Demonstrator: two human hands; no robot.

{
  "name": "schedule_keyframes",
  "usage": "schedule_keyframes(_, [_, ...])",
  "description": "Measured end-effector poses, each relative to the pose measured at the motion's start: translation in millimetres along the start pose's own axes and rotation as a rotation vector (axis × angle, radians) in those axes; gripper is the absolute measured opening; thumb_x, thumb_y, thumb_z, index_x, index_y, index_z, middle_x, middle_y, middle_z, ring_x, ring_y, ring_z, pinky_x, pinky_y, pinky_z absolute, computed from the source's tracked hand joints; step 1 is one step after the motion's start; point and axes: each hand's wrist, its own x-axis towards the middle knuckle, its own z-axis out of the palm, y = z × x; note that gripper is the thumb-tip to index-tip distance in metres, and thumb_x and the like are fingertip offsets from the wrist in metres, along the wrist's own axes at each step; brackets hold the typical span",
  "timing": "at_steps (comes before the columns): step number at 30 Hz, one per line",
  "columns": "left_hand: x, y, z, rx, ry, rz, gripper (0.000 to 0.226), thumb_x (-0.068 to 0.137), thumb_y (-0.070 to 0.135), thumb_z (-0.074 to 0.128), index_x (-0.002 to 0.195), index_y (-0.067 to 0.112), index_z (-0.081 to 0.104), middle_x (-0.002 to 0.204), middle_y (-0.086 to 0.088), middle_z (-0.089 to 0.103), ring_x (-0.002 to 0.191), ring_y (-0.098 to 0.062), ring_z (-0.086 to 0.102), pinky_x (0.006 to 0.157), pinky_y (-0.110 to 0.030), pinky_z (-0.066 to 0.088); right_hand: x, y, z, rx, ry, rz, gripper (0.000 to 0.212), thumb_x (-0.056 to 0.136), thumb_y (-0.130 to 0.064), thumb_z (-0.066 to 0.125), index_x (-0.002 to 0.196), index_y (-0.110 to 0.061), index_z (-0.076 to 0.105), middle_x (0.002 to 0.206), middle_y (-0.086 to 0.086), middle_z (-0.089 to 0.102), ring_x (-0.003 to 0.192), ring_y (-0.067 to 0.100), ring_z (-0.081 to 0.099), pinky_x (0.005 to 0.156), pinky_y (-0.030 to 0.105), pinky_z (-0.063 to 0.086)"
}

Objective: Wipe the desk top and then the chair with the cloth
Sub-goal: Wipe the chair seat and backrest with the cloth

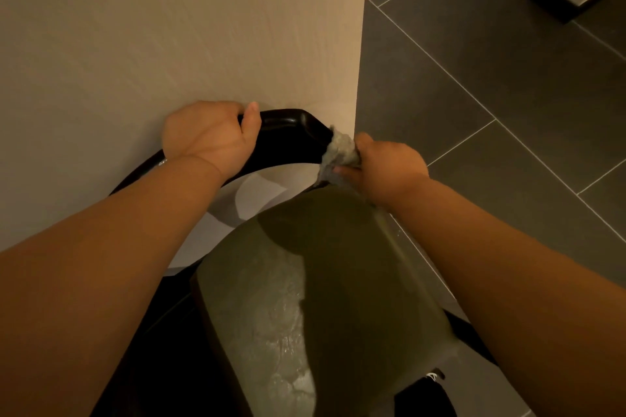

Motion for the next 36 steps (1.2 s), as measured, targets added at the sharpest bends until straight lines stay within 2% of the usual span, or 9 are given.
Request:
schedule_keyframes(5, [0,-1,-2,0.003,-0.012,-0.005,0.049,0.108,0.052,0.02,0.081,0.027,0.053,0.062,0.004,0.042,0.057,-0.022,0.043,0.053,-0.032,0.027,-30,17,8,0.006,-0.019,0.272,0.053,0.094,-0.072,0.045,0.1,-0.02,0.042,0.082,0.002,0.054,0.072,0.026,0.052,0.06,0.035,0.039])
schedule_keyframes(12, [0,-1,-5,-0.059,-0.037,0.018,0.05,0.109,0.048,0.026,0.077,0.021,0.054,0.065,0.004,0.045,0.058,-0.022,0.045,0.054,-0.033,0.026,-13,6,12,-0.047,0.102,0.066,0.051,0.097,-0.071,0.039,0.109,-0.023,0.048,0.095,0.0,0.06,0.073,0.022,0.053,0.06,0.035,0.042])
schedule_keyframes(16, [6,11,-20,-0.173,-0.087,0.027,0.048,0.109,0.046,0.034,0.07,0.022,0.05,0.067,0.001,0.052,0.059,-0.019,0.046,0.052,-0.031,0.025,-48,20,21,-0.066,0.186,0.186,0.047,0.099,-0.064,0.045,0.11,-0.019,0.049,0.099,0.003,0.059,0.078,0.027,0.058,0.061,0.034,0.037])
schedule_keyframes(20, [29,57,-39,-0.23,-0.182,0.244,0.045,0.109,0.053,0.033,0.072,0.03,0.045,0.071,0.006,0.052,0.064,-0.013,0.049,0.055,-0.03,0.03,-79,26,36,-0.14,0.21,0.283,0.051,0.097,-0.056,0.05,0.122,-0.011,0.049,0.111,0.011,0.061,0.093,0.035,0.062,0.072,0.039,0.042])
schedule_keyframes(24, [39,82,-23,-0.017,-0.244,0.341,0.054,0.107,0.057,0.031,0.081,0.026,0.066,0.074,-0.001,0.061,0.067,-0.021,0.057,0.058,-0.032,0.041,-50,15,24,-0.059,0.176,0.316,0.066,0.095,-0.074,0.033,0.132,-0.02,0.041,0.116,0.01,0.06,0.098,0.034,0.063,0.072,0.039,0.043])
schedule_keyframes(26, [38,81,-17,0.025,-0.193,0.323,0.054,0.106,0.055,0.033,0.082,0.024,0.069,0.071,-0.001,0.06,0.064,-0.021,0.055,0.055,-0.03,0.035,-30,6,20,-0.027,0.179,0.217,0.079,0.094,-0.079,0.019,0.152,-0.026,0.023,0.123,0.01,0.06,0.1,0.033,0.064,0.074,0.04,0.049])
schedule_keyframes(28, [37,81,-16,0.038,-0.15,0.33,0.053,0.105,0.057,0.035,0.082,0.025,0.07,0.07,0.0,0.059,0.063,-0.02,0.054,0.055,-0.029,0.034,-21,1,17,-0.05,0.136,0.094,0.073,0.098,-0.076,0.01,0.16,-0.038,0.002,0.124,0.009,0.059,0.097,0.03,0.063,0.07,0.039,0.049])
schedule_keyframes(32, [38,83,-18,0.035,-0.176,0.326,0.052,0.104,0.059,0.036,0.085,0.027,0.072,0.07,0.001,0.061,0.063,-0.02,0.056,0.056,-0.029,0.038,-42,18,18,0.02,0.177,0.209,0.045,0.107,-0.053,0.022,0.138,-0.033,0.048,0.111,0.006,0.064,0.095,0.033,0.064,0.066,0.035,0.036])
schedule_keyframes(36, [39,81,-16,0.01,-0.175,0.312,0.05,0.102,0.06,0.038,0.087,0.029,0.074,0.071,0.004,0.063,0.064,-0.017,0.056,0.056,-0.028,0.039,-88,18,31,-0.059,0.277,0.427,0.041,0.105,-0.046,0.03,0.11,-0.016,0.058,0.1,0.01,0.066,0.089,0.035,0.062,0.07,0.04,0.041])
